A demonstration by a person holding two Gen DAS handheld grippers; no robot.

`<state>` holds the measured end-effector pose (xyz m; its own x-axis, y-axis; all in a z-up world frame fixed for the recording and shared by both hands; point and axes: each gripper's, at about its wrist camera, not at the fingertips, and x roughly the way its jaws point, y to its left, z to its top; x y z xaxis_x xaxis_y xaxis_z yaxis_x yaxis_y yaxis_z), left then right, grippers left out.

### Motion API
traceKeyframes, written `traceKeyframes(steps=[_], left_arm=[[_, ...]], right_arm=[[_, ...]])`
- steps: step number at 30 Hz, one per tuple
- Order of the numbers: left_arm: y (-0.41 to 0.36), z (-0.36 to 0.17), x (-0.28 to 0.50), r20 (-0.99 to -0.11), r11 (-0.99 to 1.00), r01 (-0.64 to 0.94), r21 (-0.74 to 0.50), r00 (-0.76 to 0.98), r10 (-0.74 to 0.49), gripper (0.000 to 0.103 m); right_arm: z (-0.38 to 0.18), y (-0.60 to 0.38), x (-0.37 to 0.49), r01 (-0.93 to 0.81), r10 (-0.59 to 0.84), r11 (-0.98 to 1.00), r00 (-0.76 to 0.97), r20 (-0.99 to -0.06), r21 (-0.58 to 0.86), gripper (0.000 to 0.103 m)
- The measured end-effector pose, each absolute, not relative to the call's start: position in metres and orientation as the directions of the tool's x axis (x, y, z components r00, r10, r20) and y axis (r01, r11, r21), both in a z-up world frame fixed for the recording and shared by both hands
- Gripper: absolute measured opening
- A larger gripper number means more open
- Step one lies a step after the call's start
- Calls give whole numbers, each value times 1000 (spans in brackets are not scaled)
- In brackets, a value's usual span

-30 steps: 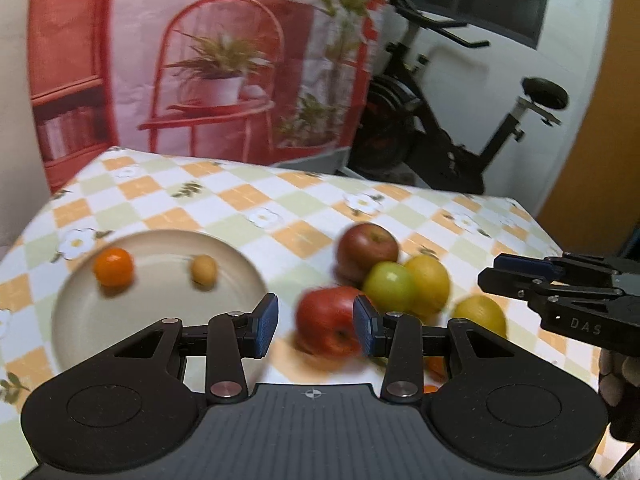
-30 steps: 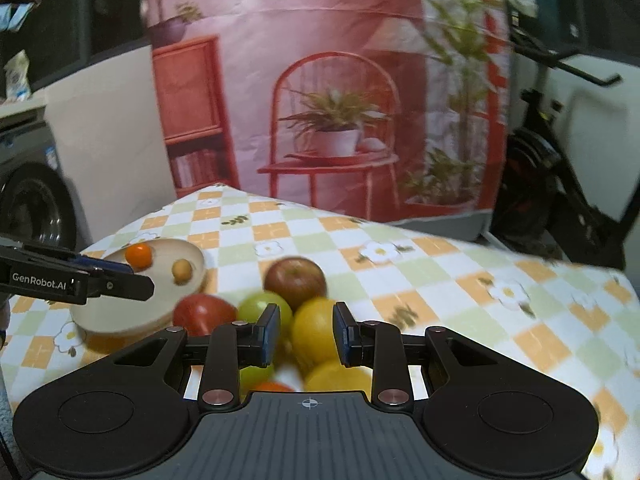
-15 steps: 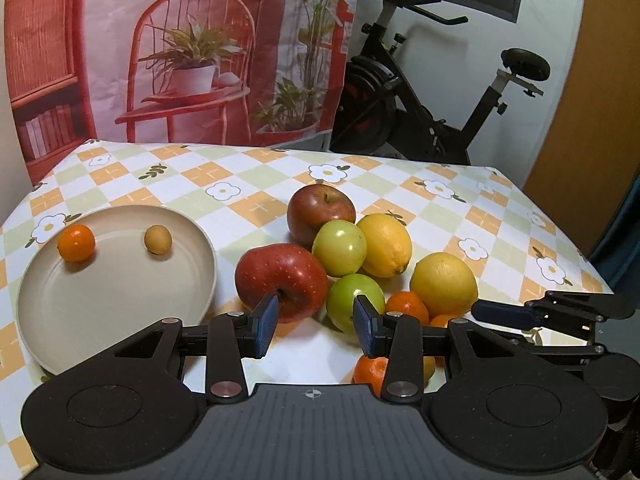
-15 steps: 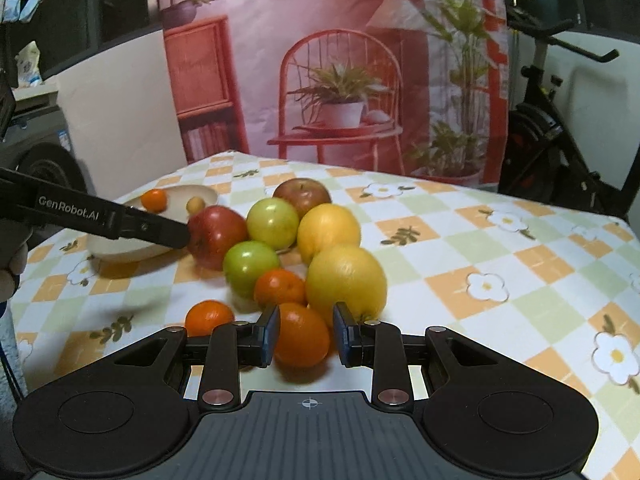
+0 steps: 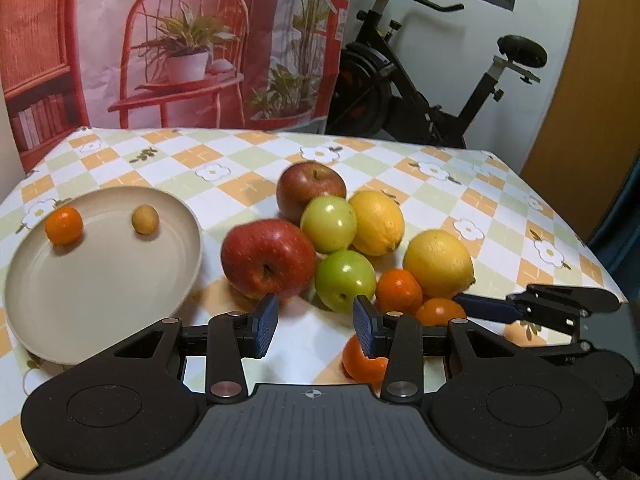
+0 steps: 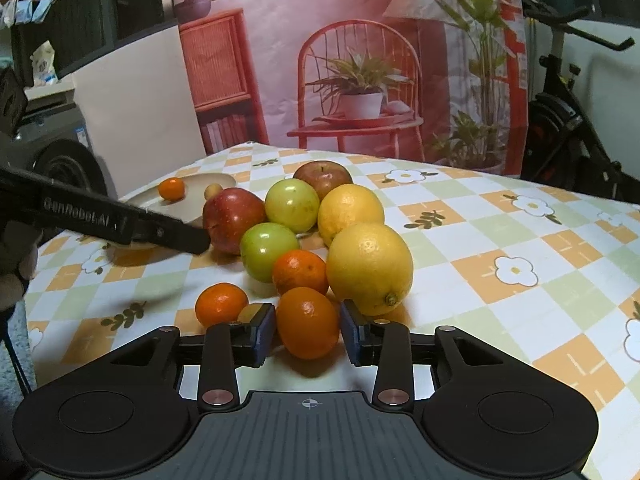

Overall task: Organize fruits
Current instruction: 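Grasp a tangerine with the left gripper while the right gripper grasps another tangerine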

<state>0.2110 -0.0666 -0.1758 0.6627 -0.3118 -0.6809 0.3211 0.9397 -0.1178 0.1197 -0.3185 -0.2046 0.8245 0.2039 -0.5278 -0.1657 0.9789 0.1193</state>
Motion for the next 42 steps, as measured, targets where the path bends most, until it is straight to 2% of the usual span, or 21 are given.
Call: traceKeyframes(steps=[14,42], left_arm=[[-76,-187,210,-706,921,363,-145,614,-353,43],[-85,-182,202,-688,894,427,-140,607,-398,43]], right_arm=[[-207,-328,119,-162,234,970,823,-518,180,31],[-204,-333,114,-133,218,971,838,-501,200,31]])
